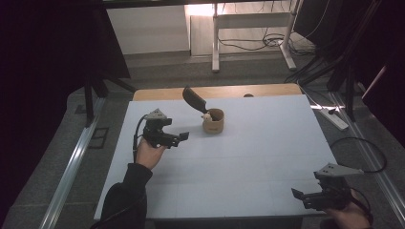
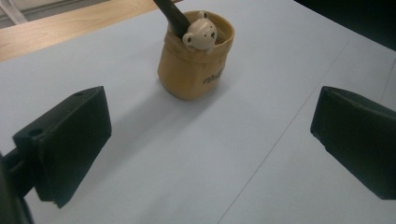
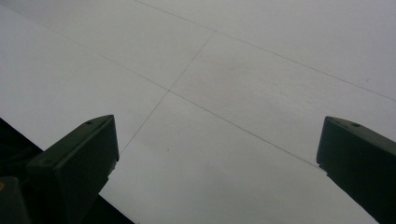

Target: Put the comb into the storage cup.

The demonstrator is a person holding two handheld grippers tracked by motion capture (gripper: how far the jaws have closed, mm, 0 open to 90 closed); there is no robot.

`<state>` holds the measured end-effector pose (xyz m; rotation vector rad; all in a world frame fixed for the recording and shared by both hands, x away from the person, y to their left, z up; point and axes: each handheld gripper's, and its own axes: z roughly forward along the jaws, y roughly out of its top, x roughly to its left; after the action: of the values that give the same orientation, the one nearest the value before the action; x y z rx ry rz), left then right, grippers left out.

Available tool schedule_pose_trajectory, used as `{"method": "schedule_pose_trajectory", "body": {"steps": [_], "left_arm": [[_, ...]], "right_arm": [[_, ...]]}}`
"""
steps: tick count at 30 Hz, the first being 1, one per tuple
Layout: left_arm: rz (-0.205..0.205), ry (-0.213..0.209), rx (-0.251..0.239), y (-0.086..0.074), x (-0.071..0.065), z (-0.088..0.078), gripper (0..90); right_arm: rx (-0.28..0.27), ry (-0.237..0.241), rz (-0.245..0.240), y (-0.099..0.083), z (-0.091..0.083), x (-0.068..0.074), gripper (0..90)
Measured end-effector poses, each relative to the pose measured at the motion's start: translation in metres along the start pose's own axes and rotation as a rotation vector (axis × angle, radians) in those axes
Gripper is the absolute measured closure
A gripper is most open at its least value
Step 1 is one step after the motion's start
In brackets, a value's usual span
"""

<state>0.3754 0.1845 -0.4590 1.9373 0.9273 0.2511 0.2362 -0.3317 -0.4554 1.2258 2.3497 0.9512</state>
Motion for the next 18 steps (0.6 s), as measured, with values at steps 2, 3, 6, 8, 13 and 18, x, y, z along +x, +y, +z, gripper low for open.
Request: {"method": "schedule_pose_trajectory", "body": {"steps": [2,3,6,8,13,18], "left_arm": [[0.003,-0.004,0.001,-0.001,-0.002,-0.001,0.0],[0.0,-0.005,0.004,-0.001,-0.003,-0.002,0.0],[-0.004,-0.014,0.011,-0.002,-0.005,-0.003,0.0],[-0.002,-0.014,0.015,-0.003,-0.007,-0.004,0.0],[0.006,-0.007,0.02,-0.007,-0.011,-0.006,0.0],[0.005,-0.005,0.012,-0.01,-0.016,-0.01,0.0]], "right_arm": [[0.001,0.0,-0.001,0.0,0.0,0.0,0.0],[0.003,0.0,-0.002,0.0,0.0,0.0,0.0],[0.004,0.001,-0.002,0.0,0.0,0.0,0.0],[0.004,0.001,-0.001,0.0,0.0,0.0,0.0],[0.005,0.002,-0.004,0.0,0.001,0.0,0.0],[0.006,0.004,-0.004,0.0,0.001,0.0,0.0]]}}
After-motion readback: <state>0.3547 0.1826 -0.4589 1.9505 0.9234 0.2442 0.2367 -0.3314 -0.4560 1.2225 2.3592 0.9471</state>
